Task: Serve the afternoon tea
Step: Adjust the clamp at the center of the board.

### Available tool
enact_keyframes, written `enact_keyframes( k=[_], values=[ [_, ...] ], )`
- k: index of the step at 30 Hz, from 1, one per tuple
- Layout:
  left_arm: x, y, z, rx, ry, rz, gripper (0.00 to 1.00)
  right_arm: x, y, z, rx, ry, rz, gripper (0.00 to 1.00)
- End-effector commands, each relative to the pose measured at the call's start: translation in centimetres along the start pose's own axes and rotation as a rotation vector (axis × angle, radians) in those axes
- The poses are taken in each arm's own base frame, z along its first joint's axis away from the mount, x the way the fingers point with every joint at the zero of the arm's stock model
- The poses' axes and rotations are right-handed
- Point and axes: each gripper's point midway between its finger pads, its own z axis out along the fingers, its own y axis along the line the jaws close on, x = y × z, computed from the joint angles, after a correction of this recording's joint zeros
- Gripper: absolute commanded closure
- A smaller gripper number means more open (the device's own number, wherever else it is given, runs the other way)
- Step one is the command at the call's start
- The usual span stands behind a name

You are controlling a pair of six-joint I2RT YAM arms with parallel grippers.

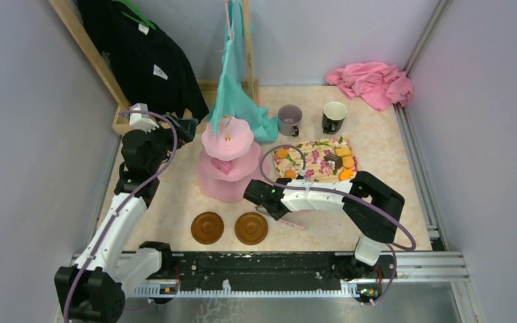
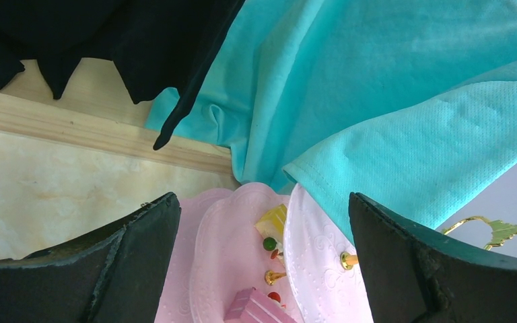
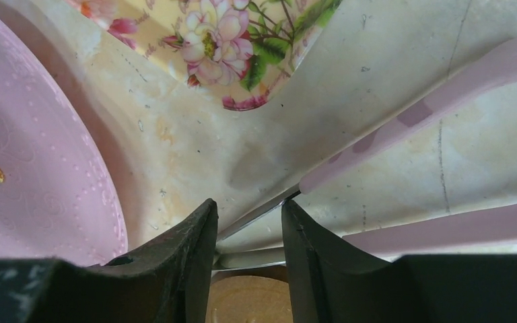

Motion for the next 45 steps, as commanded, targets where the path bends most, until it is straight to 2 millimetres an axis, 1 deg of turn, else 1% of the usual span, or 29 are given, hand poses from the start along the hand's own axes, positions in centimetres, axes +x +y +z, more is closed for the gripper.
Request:
enact_keyframes(
  k=[1,3,7,10,15,18,21,22,28,31,34,37,41,43,45],
  values=[
    [-0.1,-0.1,0.2,0.02,-0.009,-0.006,0.01,0.5,1.2,0.6,-0.009,0.04,0.022,0.61],
    [-0.1,0.0,0.3,0.019,-0.008,-0.008,0.01,0.6,1.0,1.0,0.005,0.047,0.02,0.64],
    [-0.2,0.2,0.4,0.014,-0.005,-0.008,0.01,0.9,0.3,1.4,0.024,0.077,0.018,0.77],
    [-0.3,0.3,0.5,0.015,-0.002,-0.012,0.01,1.1,-0.4,1.6,0.033,0.092,0.009,0.83],
    [-0.3,0.5,0.6,0.015,-0.002,-0.019,0.01,1.1,-1.1,1.4,0.045,0.102,-0.009,0.96],
    [-0.5,0.5,0.5,0.016,-0.007,-0.018,0.01,0.7,-1.2,1.0,0.038,0.101,-0.007,1.0],
    [-0.6,0.6,0.5,0.013,-0.013,-0.016,0.01,0.2,-1.2,0.8,0.028,0.091,0.002,1.0],
    [-0.6,0.6,0.5,0.012,-0.01,-0.017,0.01,-0.2,-0.7,0.0,0.002,0.094,0.016,1.0],
    [-0.4,0.6,0.7,0.022,-0.004,-0.022,0.01,-1.7,0.5,-2.0,-0.065,0.065,0.059,1.0],
    [-0.4,0.7,0.7,0.023,-0.001,-0.027,0.01,-2.4,1.3,-3.3,-0.102,0.042,0.064,1.0],
    [-0.4,0.8,0.7,0.021,-0.003,-0.025,0.01,-2.9,1.7,-4.2,-0.127,0.024,0.048,1.0],
    [-0.5,0.8,0.8,0.02,-0.006,-0.022,0.01,-3.6,1.8,-4.8,-0.165,-0.006,-0.011,1.0],
    [-0.6,0.8,0.8,0.024,-0.008,-0.021,0.01,-4.6,2.3,-5.6,-0.254,-0.042,-0.167,1.0],
    [-0.8,0.9,0.7,0.022,-0.011,-0.021,0.01,-4.9,2.3,-5.9,-0.305,-0.063,-0.311,1.0],
    [-0.9,0.9,0.7,0.021,-0.014,-0.02,0.01,-4.8,2.7,-6.5,-0.38,-0.068,-0.455,1.0]
  ],
)
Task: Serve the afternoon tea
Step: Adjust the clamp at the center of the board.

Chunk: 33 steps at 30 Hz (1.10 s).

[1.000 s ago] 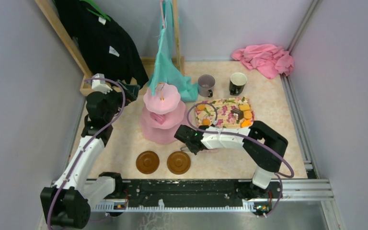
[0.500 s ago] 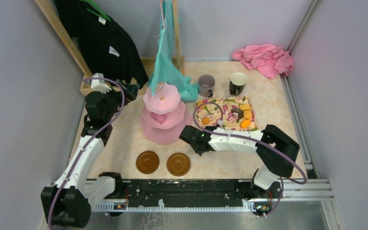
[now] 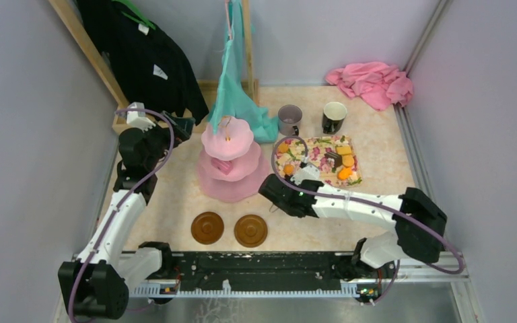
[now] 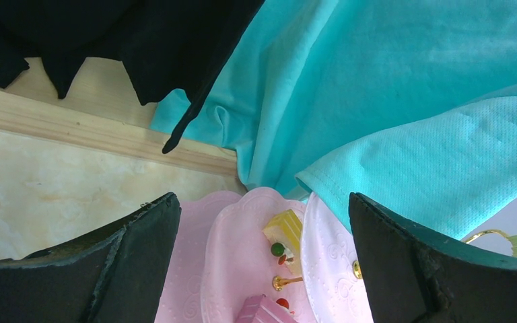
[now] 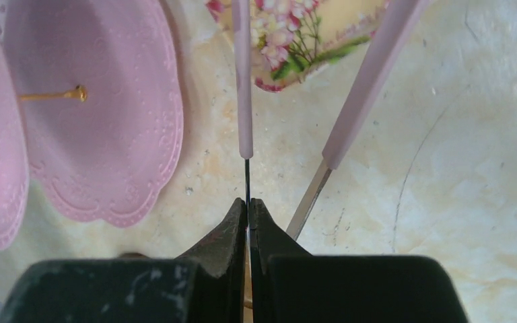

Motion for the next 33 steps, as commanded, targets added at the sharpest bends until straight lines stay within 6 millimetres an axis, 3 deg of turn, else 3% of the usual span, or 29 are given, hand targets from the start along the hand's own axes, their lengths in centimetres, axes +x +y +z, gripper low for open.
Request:
enact_keyframes(
  k=[1,4,9,14,18,27,33],
  values=[
    [-0.8,-0.4,0.0,0.024,-0.028,0.003,0.01,-1.0,2.7,-1.9,-0.235,-0.042,-0.347,1.0],
    [-0.7,-0.1,0.0,0.016,-0.024,0.005,0.01,0.7,3.1,-2.7,-0.38,0.025,-0.566,1.0],
    [-0.7,0.0,0.0,0.01,-0.026,0.009,0.01,2.9,2.2,-3.8,-0.464,0.105,-0.835,1.0],
    [-0.7,0.2,0.1,0.002,-0.026,0.016,0.01,5.4,0.6,-4.1,-0.443,0.191,-1.095,1.0],
    [-1.0,0.2,0.2,-0.004,-0.032,0.025,0.01,7.0,-0.3,-4.2,-0.472,0.255,-1.201,1.0],
    [-0.8,0.5,0.4,-0.011,-0.024,0.026,0.01,7.2,-0.9,-3.7,-0.471,0.256,-1.353,1.0],
    [-0.4,0.6,0.6,-0.01,-0.012,0.024,0.01,6.6,0.3,-2.4,-0.447,0.175,-1.41,1.0]
  ],
)
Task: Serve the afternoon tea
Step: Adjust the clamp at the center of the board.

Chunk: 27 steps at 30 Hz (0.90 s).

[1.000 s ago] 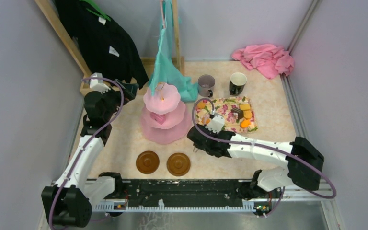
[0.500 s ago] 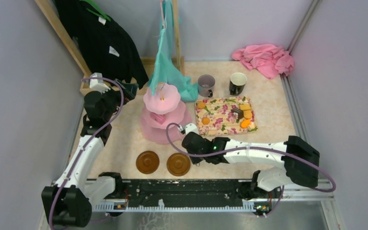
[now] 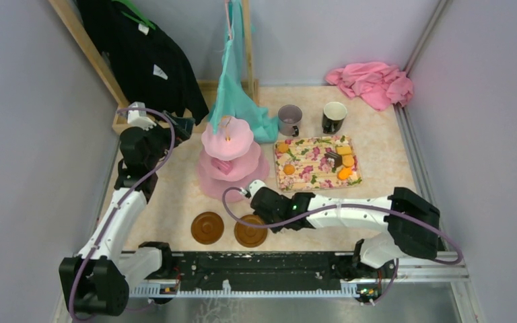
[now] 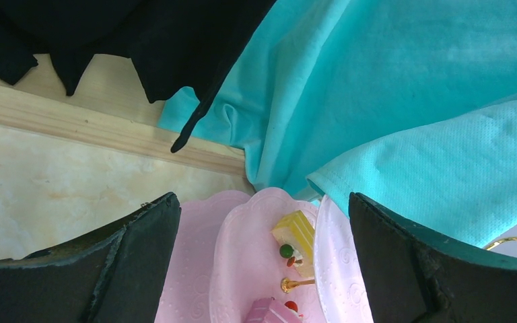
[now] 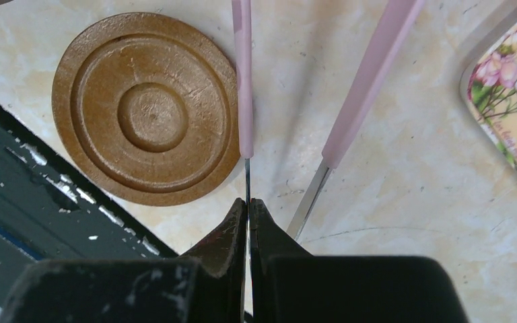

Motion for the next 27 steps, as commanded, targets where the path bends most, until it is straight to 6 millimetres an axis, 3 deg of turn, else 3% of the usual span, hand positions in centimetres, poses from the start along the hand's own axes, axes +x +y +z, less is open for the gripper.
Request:
enact_keyframes(
  k=[1,13,20,24,27],
  values=[
    [-0.5,-0.1,0.1,0.007,-0.013,0.017,0.01,-3.8,0.0,0.1,0.039,-0.101,-0.071,1.0],
    [-0.3,0.2,0.2,0.0,-0.006,0.023,0.01,-6.2,-1.7,2.5,0.049,-0.134,-0.059,1.0],
    [-0.2,0.4,0.4,-0.009,-0.003,0.027,0.01,-6.5,-2.0,3.4,0.039,-0.125,-0.067,0.99],
    [-0.2,0.6,0.4,-0.015,-0.002,0.03,0.01,-6.6,-2.1,3.4,0.037,-0.13,-0.065,0.72],
    [-0.1,0.6,0.5,-0.016,0.0,0.029,0.01,-6.8,-2.1,3.1,0.036,-0.147,-0.063,0.59]
  ],
)
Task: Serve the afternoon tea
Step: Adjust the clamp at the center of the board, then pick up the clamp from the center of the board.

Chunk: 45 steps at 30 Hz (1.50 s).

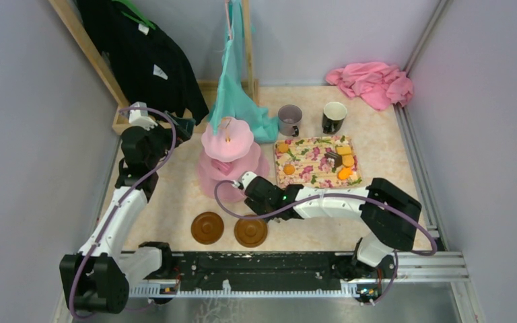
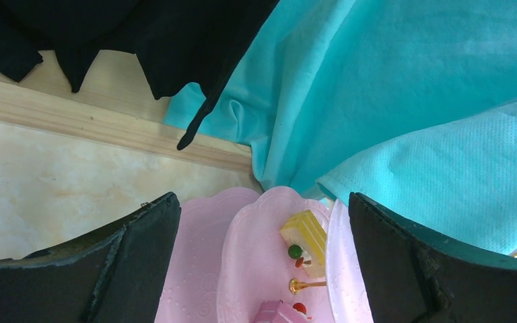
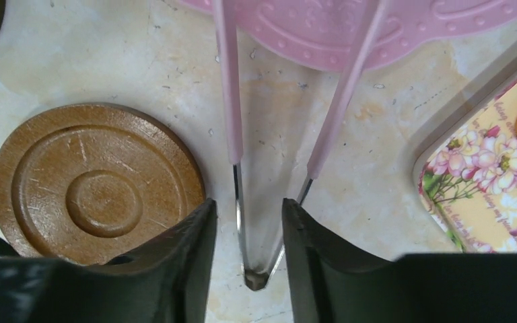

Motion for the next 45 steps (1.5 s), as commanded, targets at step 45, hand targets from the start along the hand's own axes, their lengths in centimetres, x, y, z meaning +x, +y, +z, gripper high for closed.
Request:
enact_keyframes(
  k=[45],
  values=[
    [-2.3,-1.2,1.4,0.041,-0.147,0.067,0.01,-0.3,-1.9,-0.3,0.06,-0.201,0.149,0.37]
  ],
)
